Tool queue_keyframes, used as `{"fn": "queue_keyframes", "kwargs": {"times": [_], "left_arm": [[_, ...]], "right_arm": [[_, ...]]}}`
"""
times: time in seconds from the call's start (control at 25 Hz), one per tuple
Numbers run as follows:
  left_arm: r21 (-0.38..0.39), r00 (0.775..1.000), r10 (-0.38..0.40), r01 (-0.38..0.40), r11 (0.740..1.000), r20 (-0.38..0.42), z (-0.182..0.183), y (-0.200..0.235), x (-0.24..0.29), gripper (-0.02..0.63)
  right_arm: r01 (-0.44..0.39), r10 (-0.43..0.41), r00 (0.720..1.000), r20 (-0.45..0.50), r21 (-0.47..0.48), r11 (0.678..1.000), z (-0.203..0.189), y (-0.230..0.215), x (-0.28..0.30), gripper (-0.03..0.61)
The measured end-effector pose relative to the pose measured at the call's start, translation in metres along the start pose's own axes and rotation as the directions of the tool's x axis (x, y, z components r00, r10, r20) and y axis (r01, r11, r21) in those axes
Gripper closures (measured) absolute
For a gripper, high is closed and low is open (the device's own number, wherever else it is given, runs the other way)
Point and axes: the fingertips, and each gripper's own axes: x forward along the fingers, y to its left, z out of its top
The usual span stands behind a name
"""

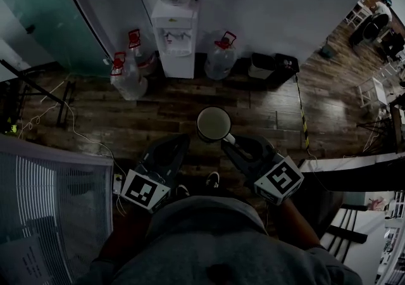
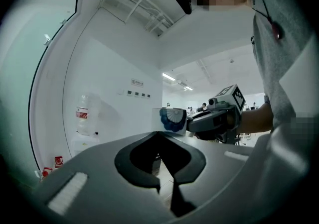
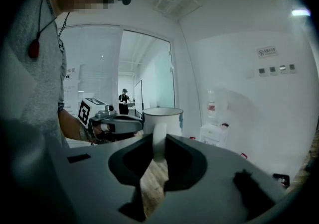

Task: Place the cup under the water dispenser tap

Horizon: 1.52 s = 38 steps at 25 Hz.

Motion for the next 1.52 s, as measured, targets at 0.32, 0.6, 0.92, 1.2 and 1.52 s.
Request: {"fn": "queue_keyframes", "kwargs": {"times": [0.32,0.6,0.92,1.2,1.52], "left_arm": [[0.016,0.998,0.058,-0.058,0.998,-0.006,-0.005,0.011,0.026,0.606],[0.019,0.995,0.104,-0.104,0.994,0.0,-0.001,0.018,0.053,0.606],[-0.021,0.994,0.105,-0.106,0.994,-0.042,-0.012,0.051,0.08,0.606],[-0.041,0.997,0.077,-0.078,0.996,-0.027,-0.006,0.108,0.1,0.606],[0.009,0.999,0.038,-0.037,0.999,-0.007,-0.004,0.192,0.116,0.606]], "right_arm": [[-0.049,0.049,0.999,0.005,-0.002,0.999,-0.004,-0.037,0.009,0.512],[-0.089,0.089,0.996,0.008,-0.001,0.996,-0.006,-0.07,0.016,0.512],[-0.096,0.096,0.995,-0.009,0.003,0.995,-0.01,-0.107,0.049,0.512],[-0.057,0.057,0.998,0.003,-0.009,0.998,0.003,-0.134,0.095,0.512],[-0.019,0.019,1.0,-0.003,0.025,0.999,0.019,-0.163,0.16,0.512]]}}
